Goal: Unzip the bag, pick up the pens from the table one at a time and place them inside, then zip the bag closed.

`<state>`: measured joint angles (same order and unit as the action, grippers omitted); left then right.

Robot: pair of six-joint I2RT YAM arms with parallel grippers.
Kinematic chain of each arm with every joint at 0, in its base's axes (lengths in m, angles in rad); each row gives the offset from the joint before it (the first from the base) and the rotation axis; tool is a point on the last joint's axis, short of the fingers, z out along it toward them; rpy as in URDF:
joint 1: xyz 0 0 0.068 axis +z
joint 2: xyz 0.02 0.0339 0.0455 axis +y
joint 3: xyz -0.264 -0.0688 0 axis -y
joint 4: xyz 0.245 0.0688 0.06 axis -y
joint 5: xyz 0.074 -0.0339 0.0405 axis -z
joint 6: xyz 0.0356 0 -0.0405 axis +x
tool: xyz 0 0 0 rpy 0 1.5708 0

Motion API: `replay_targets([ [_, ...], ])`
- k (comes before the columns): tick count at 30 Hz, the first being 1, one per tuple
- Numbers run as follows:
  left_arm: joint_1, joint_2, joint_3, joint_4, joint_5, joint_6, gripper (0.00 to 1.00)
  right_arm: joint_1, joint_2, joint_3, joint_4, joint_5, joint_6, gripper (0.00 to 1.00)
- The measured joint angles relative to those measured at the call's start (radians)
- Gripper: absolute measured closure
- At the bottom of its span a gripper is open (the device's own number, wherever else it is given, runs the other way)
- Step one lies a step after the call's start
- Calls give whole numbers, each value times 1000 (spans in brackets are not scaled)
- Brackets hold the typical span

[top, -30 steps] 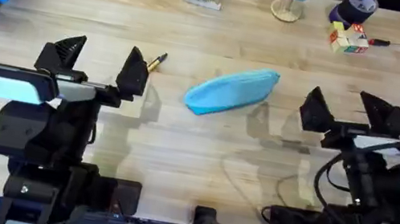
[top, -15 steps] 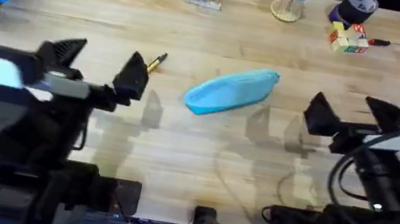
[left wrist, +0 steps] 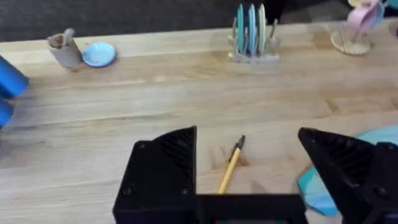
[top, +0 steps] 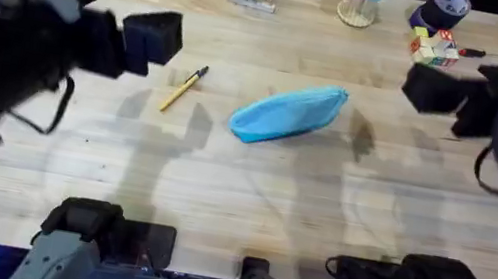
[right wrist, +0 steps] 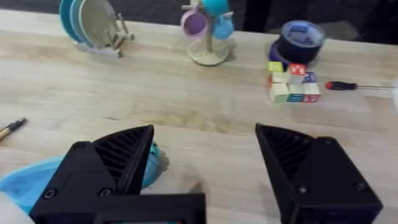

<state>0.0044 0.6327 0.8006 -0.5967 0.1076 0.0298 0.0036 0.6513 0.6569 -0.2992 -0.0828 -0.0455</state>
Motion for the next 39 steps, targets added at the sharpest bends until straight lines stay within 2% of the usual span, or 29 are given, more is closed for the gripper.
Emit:
replay_targets([
  [6, 0, 211, 193, -160, 112, 90, 8, 0, 193, 110, -2, -73, 24, 5],
  [11, 0, 309, 268, -224, 222, 181, 8, 0, 262, 159, -1, -100, 39, 5],
  [16, 0, 328, 276, -259, 332, 301, 8, 0, 266, 166, -1, -106, 42, 5],
  [20, 0, 328, 276, -329, 409, 405, 8, 0, 266, 166, 0, -108, 42, 5],
  [27, 0, 328, 276, -511, 540, 649, 8, 0, 266, 166, 0, -109, 35, 6],
  [30, 0, 328, 276, -544, 581, 736, 8, 0, 266, 166, 0, -109, 29, 6],
  [34, 0, 328, 276, -544, 607, 795, 8, 0, 266, 166, 0, -109, 22, 5],
  [39, 0, 328, 276, -543, 620, 822, 8, 0, 266, 166, 0, -109, 22, 5],
])
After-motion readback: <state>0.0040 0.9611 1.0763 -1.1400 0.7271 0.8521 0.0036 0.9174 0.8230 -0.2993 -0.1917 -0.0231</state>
